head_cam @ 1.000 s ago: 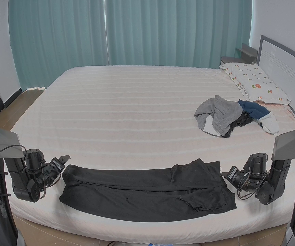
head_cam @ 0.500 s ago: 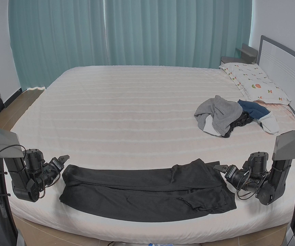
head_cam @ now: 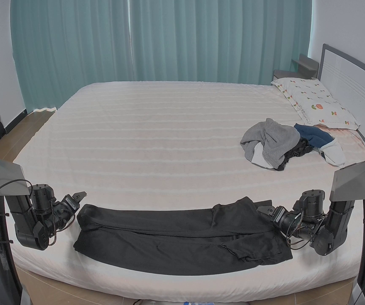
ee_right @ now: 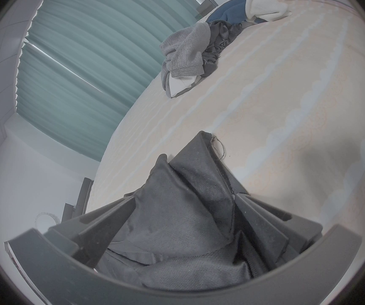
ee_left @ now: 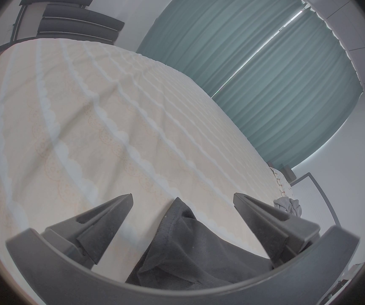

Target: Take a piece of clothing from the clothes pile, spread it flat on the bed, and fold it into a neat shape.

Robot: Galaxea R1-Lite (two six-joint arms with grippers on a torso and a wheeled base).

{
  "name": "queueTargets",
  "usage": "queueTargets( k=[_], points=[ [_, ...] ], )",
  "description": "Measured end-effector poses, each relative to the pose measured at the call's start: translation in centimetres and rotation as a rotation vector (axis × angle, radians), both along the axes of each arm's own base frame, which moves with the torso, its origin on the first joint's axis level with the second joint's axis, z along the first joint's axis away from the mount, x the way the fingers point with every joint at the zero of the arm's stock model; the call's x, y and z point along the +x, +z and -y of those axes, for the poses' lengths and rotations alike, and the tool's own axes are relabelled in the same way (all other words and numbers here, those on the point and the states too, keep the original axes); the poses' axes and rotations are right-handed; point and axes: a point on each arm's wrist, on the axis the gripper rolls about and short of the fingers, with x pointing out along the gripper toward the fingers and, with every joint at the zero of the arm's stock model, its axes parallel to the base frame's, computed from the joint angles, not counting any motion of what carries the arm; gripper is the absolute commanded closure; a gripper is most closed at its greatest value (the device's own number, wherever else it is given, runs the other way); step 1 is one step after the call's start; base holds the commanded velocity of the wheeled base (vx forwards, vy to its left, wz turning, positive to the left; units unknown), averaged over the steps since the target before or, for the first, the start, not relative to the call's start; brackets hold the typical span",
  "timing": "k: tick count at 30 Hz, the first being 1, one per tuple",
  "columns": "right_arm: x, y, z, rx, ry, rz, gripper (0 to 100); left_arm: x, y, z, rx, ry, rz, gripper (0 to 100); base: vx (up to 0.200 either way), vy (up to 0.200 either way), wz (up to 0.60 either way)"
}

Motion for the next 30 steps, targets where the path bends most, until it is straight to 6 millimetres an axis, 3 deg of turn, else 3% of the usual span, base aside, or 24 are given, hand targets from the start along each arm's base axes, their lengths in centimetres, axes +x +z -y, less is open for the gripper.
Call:
queueTargets(
  k=[2,3,11,30],
  points=[
    [0.1,-0.2,0.0,-0.002,-0.001,-0.002,0,0.0,0.0,0.0,-0.002,0.001,0.0,0,0.0,0.0,0.0],
    [0.1,-0.3,0.0,-0.004,0.001,-0.003,100,0.0,0.0,0.0,-0.003,0.001,-0.001,0,0.0,0.0,0.0],
    [0.5,-0.9,-0.1,-0.02,0.005,-0.009,100,-0.2,-0.1,0.1,-0.01,0.0,-0.01,0,0.0,0.0,0.0],
    [-0.4,-1.0,2.3,-0.021,-0.065,-0.017,100,-0.4,-0.5,0.2,-0.008,-0.003,-0.031,0,0.0,0.0,0.0]
  ],
)
